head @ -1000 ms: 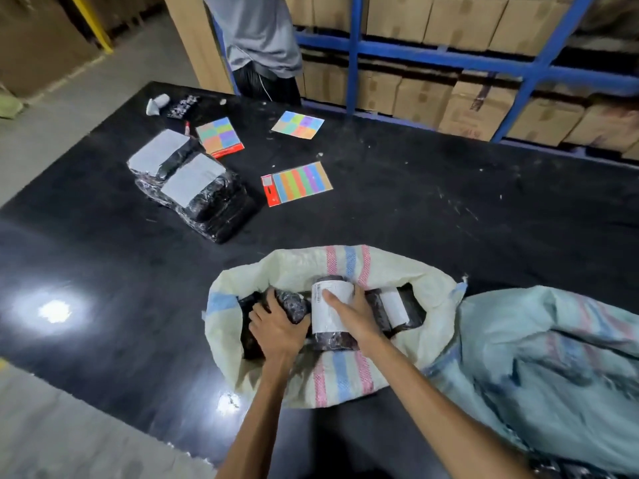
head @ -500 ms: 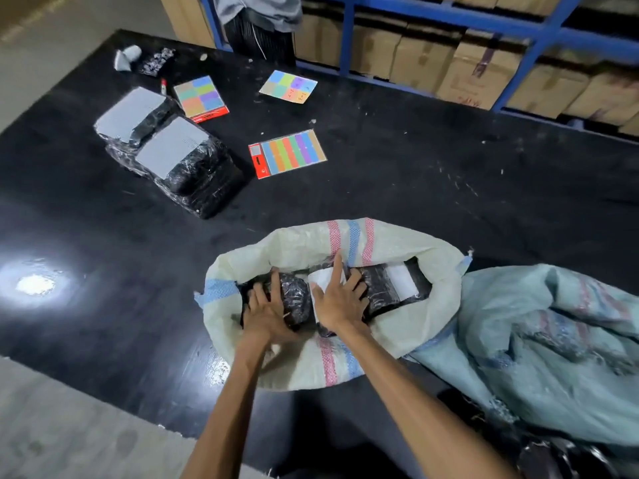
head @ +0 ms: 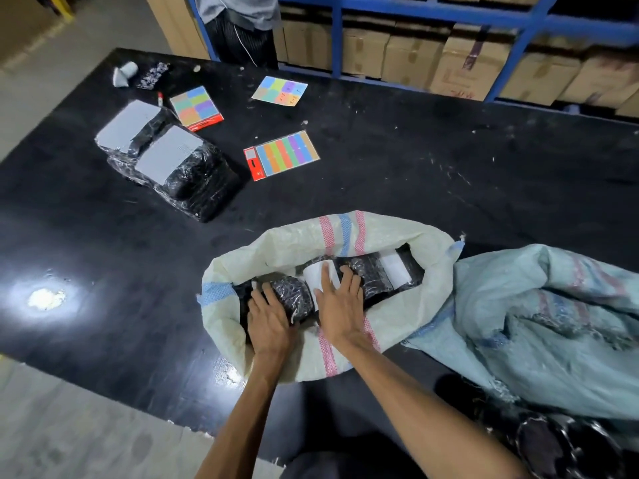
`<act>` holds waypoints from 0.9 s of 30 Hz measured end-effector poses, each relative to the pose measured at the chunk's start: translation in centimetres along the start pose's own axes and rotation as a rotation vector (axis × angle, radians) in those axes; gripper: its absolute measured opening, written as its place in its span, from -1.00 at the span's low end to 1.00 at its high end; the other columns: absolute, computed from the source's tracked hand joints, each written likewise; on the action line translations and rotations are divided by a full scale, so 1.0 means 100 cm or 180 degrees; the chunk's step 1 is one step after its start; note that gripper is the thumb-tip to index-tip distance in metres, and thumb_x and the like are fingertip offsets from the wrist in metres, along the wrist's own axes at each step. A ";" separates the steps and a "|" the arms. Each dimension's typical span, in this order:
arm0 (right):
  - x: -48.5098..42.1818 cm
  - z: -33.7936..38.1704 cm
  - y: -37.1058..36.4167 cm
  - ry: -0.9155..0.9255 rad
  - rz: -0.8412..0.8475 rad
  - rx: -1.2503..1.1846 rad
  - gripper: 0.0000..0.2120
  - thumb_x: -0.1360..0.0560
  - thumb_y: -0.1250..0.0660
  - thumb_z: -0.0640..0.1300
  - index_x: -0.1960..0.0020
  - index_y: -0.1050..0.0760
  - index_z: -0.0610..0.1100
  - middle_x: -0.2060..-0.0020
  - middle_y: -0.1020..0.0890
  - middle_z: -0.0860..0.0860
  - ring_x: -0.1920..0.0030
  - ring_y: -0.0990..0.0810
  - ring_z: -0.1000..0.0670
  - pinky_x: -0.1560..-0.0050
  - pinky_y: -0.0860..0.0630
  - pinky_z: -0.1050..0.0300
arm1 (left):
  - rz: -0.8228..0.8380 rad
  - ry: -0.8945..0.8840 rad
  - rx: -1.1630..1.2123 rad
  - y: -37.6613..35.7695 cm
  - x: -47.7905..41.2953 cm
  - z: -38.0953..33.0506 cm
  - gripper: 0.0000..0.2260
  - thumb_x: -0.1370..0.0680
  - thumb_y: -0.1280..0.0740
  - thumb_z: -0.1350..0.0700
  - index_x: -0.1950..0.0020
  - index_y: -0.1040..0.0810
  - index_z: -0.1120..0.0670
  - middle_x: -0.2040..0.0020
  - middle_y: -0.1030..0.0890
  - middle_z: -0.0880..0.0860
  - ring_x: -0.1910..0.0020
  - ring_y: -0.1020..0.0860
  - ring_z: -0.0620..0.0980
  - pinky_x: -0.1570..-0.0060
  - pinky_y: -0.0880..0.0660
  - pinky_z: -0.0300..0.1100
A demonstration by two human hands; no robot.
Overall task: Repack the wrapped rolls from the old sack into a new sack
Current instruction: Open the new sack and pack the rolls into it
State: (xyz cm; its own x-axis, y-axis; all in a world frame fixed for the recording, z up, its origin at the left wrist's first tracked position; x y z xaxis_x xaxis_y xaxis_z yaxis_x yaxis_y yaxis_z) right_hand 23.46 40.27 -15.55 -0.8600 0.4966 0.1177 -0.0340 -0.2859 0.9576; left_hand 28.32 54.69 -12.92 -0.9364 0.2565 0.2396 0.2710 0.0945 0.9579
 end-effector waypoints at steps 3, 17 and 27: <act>-0.004 -0.002 0.009 0.0094 0.0174 -0.0107 -0.42 -0.68 -0.12 0.10 -0.63 -0.09 -0.05 -0.42 -0.27 -0.24 -0.35 -0.28 -0.23 -0.36 -0.36 -0.10 | 0.0049 0.0104 -0.0040 0.000 0.001 0.000 0.15 -0.31 -0.52 -0.31 -0.60 -0.02 0.29 -0.46 -0.26 0.36 -0.39 -0.36 0.30 -0.33 -0.39 0.06; 0.218 -0.267 0.184 -0.0609 -0.1075 -0.1704 -0.62 -0.58 -0.29 -0.17 -0.39 -0.51 -0.05 -0.15 -0.61 0.04 -0.14 -0.56 -0.02 -0.22 -0.49 0.06 | 0.1095 -0.2273 0.1264 -0.011 0.179 -0.212 -0.21 -0.28 -0.47 -0.14 -0.47 -0.39 0.09 -0.25 -0.52 0.17 -0.25 -0.50 0.15 -0.26 -0.46 0.00; 0.377 -0.358 0.136 -0.1464 -0.0403 -0.1338 -0.29 -0.35 -0.43 0.18 -0.42 -0.36 -0.04 -0.25 -0.45 0.00 -0.28 -0.45 -0.02 -0.34 -0.44 0.05 | 0.1670 -0.2268 0.1272 -0.111 0.264 -0.277 0.16 -0.06 -0.66 -0.05 -0.56 -0.19 0.09 -0.42 -0.42 0.12 -0.40 -0.40 0.10 -0.35 -0.38 -0.10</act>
State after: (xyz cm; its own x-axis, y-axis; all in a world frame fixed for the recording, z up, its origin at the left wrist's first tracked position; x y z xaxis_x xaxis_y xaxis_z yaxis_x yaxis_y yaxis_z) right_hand -27.70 25.73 -7.48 -0.5327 0.8221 0.2007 -0.3985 -0.4529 0.7975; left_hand -5.59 33.72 -12.85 -0.3558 0.8693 0.3432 0.7946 0.0881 0.6007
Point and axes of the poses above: each hand's wrist, its own x-axis away from the middle knuckle, its own y-axis out of the back of the hand, z = x × y, the point moved 6 cm from there along -x, towards the middle knuckle
